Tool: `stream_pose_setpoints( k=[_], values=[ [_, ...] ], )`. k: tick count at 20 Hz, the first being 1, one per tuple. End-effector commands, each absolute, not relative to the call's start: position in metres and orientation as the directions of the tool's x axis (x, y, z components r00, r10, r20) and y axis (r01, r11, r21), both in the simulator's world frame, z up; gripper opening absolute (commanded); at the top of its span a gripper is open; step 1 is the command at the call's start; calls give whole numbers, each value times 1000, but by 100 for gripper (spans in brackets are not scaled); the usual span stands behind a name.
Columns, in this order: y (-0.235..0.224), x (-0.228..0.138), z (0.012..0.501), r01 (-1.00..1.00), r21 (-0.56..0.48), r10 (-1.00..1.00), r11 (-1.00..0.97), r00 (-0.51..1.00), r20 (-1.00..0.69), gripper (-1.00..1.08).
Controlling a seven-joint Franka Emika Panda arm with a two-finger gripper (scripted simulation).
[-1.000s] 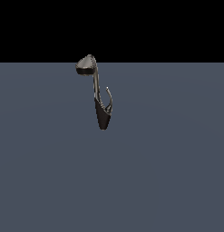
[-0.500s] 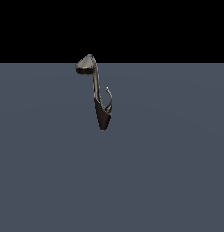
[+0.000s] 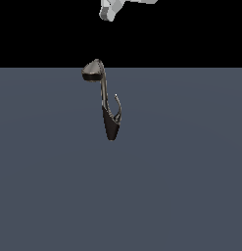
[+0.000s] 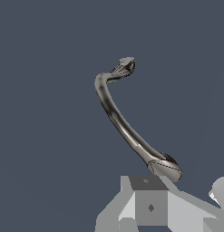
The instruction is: Turn on the faucet by rotating a designated handle.
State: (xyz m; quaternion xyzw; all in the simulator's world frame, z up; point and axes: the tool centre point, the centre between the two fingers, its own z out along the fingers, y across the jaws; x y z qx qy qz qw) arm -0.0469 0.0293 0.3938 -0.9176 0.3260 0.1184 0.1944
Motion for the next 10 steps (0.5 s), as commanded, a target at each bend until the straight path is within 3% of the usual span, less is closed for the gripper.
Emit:
stream_pose_setpoints(
  k=[1, 10],
  values=[
    [29, -29, 379, -700, -276, -591, -658, 708, -386, -100],
    [25, 28, 315, -869, -223, -693, -441, 488, -531, -100]
  ],
)
